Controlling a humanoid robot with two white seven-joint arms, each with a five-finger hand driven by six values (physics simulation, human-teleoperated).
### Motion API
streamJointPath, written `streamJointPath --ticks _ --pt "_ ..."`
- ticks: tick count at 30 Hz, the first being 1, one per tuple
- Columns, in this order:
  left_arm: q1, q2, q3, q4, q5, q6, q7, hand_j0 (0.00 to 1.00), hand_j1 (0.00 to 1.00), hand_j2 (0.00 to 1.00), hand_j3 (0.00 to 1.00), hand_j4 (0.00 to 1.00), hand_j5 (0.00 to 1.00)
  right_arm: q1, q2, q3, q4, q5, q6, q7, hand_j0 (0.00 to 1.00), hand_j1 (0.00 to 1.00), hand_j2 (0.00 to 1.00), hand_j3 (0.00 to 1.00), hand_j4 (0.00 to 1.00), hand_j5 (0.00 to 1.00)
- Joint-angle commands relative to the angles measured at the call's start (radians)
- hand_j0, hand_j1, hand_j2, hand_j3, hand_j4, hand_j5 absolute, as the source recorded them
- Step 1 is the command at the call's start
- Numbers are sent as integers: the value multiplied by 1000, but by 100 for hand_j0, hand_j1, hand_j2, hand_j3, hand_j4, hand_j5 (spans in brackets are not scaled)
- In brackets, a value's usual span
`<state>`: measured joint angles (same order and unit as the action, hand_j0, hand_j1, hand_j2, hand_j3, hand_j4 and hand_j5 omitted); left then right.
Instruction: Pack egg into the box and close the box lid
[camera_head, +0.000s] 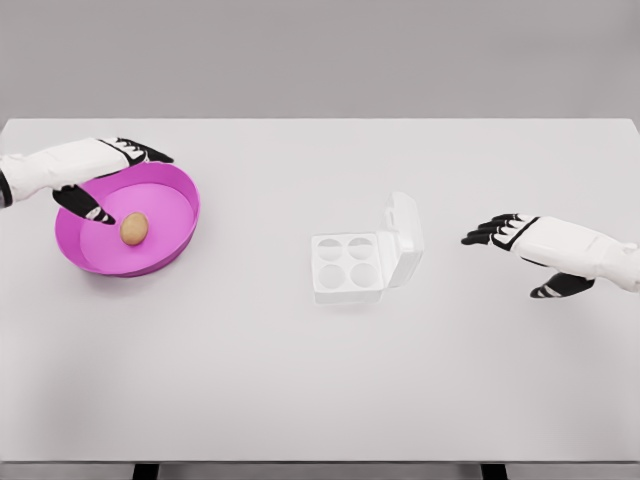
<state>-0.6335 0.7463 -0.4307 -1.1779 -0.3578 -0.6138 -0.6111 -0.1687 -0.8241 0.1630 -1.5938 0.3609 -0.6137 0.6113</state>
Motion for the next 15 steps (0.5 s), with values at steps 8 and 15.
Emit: streamJointPath --ticks 8,15 --pt "0 48 -16 -63 -15 3 0 97 97 97 97 97 97 -2 -33 10 -9 -3 3 0 100 100 100 100 100 100" --pt "3 70 -94 -74 -21 3 0 97 97 97 97 97 97 14 -41 10 -117 -7 3 0 100 100 100 100 100 100"
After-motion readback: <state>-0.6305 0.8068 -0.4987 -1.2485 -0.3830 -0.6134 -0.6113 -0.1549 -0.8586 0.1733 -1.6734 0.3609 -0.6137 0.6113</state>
